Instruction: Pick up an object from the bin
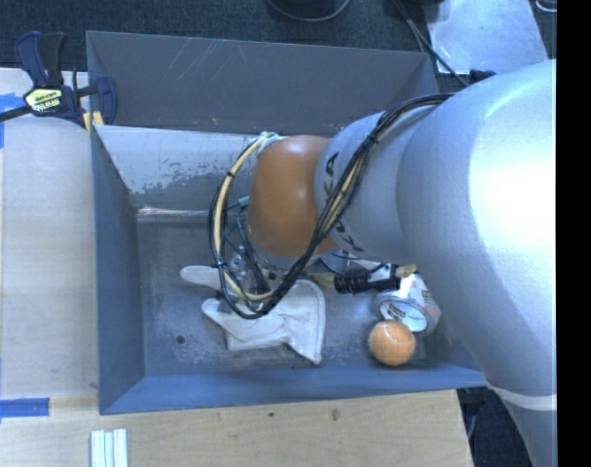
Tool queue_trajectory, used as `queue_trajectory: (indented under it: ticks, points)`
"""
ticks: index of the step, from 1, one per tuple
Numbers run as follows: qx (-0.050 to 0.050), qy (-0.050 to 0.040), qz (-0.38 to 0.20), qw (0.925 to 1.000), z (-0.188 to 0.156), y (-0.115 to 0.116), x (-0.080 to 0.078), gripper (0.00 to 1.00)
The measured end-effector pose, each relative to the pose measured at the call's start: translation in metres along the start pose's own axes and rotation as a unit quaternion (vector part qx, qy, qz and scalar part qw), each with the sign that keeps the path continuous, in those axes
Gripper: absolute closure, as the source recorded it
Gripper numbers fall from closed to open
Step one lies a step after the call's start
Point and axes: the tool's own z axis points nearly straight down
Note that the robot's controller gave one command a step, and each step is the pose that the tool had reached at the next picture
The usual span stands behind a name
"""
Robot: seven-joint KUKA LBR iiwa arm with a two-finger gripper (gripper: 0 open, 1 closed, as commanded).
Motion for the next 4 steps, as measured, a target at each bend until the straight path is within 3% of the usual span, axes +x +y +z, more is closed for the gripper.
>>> queue_trajectory:
  ticks: [2, 3, 4]
  points:
    - [0.000, -0.0001, 0.000, 1.0000, 0.0001, 0.0000, 0.0000, 1.00]
    - [0.000, 0.0001, 0.001, 1.0000, 0.0005, -0.0008, 0.0000, 0.00]
    - [0.000, 0.0006, 0.000, 1.0000, 0.0006, -0.0005, 0.0007, 1.00]
